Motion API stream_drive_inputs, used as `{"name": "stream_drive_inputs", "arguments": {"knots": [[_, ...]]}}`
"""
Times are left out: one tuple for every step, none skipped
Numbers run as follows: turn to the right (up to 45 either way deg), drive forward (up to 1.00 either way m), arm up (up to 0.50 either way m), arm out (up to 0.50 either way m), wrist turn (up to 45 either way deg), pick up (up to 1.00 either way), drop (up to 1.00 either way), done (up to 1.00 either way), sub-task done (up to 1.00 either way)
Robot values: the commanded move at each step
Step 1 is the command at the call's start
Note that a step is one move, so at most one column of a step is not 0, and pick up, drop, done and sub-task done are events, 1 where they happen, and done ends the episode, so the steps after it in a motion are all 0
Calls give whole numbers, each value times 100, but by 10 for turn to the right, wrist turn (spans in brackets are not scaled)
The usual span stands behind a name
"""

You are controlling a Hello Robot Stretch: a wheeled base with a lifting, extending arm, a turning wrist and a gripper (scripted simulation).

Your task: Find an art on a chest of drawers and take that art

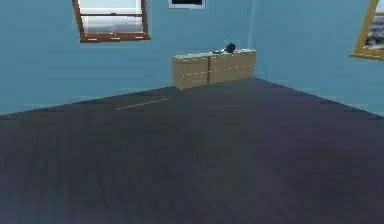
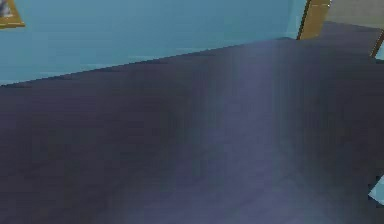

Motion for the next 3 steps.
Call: {"name": "stream_drive_inputs", "arguments": {"knots": [[-90, 0, 0, 0, 0, 0, 0, 0, 0], [0, 100, 0, 0, 0, 0, 0, 0, 0], [0, 100, 0, 0, 0, 0, 0, 0, 0]]}}
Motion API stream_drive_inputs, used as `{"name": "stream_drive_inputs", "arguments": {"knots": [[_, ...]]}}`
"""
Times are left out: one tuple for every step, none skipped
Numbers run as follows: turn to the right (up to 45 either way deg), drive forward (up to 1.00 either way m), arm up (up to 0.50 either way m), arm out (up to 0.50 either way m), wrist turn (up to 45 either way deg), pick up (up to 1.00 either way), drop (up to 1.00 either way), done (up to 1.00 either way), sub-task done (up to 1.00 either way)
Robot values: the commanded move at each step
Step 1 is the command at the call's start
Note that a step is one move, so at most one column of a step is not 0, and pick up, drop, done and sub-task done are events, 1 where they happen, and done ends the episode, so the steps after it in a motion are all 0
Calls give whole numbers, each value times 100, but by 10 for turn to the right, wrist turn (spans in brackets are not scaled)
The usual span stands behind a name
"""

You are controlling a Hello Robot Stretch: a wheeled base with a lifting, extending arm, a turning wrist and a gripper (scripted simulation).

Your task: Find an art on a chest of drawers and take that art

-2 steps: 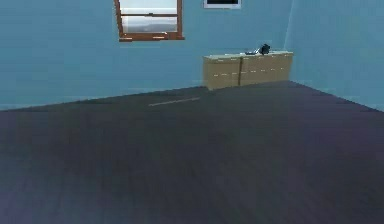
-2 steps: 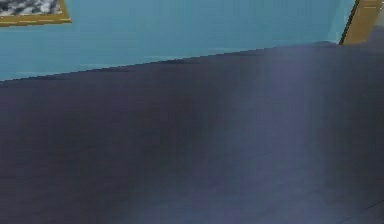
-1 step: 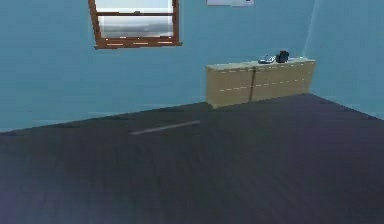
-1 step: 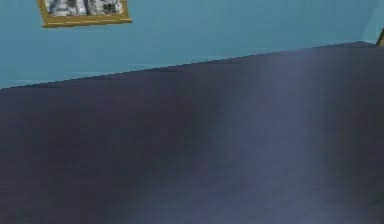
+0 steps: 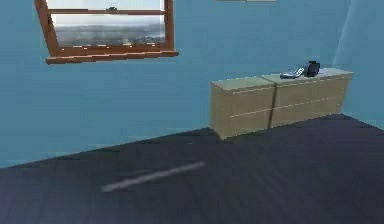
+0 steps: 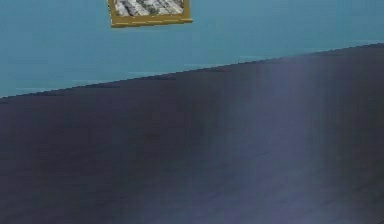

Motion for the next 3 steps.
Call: {"name": "stream_drive_inputs", "arguments": {"knots": [[0, 100, 0, 0, 0, 0, 0, 0, 0], [-60, 0, 0, 0, 0, 0, 0, 0, 0], [0, 50, 0, 0, 0, 0, 0, 0, 0]]}}
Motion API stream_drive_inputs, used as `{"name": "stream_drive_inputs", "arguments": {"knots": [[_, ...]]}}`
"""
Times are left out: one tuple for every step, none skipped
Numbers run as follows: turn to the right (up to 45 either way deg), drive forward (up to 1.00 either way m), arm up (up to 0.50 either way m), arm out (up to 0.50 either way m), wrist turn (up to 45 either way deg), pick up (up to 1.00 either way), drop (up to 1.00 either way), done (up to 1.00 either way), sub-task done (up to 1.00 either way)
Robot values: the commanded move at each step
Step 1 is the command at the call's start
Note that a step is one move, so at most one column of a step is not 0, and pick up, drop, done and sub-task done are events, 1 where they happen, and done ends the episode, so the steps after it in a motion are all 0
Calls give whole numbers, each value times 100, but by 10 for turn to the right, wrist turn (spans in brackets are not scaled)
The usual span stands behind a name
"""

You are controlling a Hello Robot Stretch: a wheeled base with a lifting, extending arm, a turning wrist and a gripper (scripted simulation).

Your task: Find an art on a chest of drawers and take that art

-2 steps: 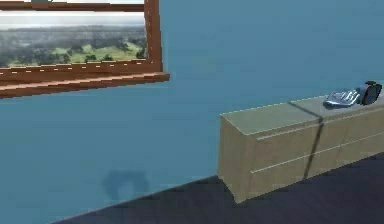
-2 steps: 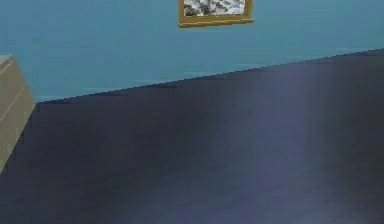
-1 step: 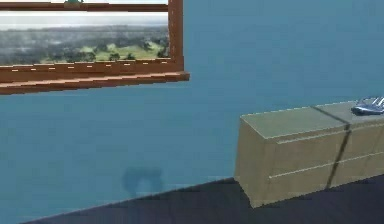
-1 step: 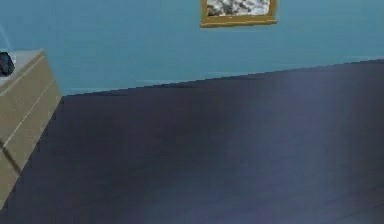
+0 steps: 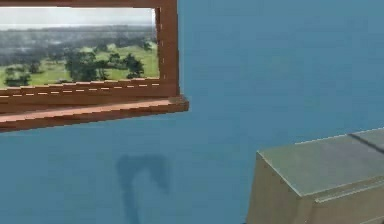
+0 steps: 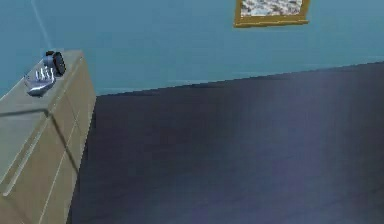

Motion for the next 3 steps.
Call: {"name": "stream_drive_inputs", "arguments": {"knots": [[450, 0, 0, 0, 0, 0, 0, 0, 0], [330, 0, 0, 0, 0, 0, 0, 0, 0], [0, 35, 0, 0, 0, 0, 0, 0, 0]]}}
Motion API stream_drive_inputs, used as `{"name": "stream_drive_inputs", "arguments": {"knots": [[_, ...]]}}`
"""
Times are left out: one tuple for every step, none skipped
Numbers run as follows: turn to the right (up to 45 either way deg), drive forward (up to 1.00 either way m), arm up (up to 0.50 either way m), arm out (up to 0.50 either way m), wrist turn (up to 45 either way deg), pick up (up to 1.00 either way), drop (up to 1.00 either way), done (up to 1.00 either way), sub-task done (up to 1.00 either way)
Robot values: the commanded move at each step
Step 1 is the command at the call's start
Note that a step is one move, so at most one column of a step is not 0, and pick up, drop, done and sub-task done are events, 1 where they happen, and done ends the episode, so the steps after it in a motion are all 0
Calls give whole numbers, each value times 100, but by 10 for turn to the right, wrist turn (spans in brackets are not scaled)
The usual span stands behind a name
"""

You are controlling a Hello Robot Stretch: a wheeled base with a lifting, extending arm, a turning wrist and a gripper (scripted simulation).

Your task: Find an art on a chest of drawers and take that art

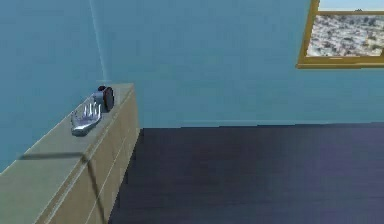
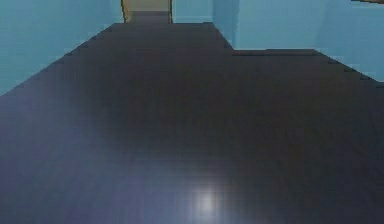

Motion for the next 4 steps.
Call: {"name": "stream_drive_inputs", "arguments": {"knots": [[0, 85, 0, 0, 0, 0, 0, 0, 0], [-450, 0, 0, 0, 0, 0, 0, 0, 0], [-450, 0, 0, 0, 0, 0, 0, 0, 0], [-450, 0, 0, 0, 0, 0, 0, 0, 0]]}}
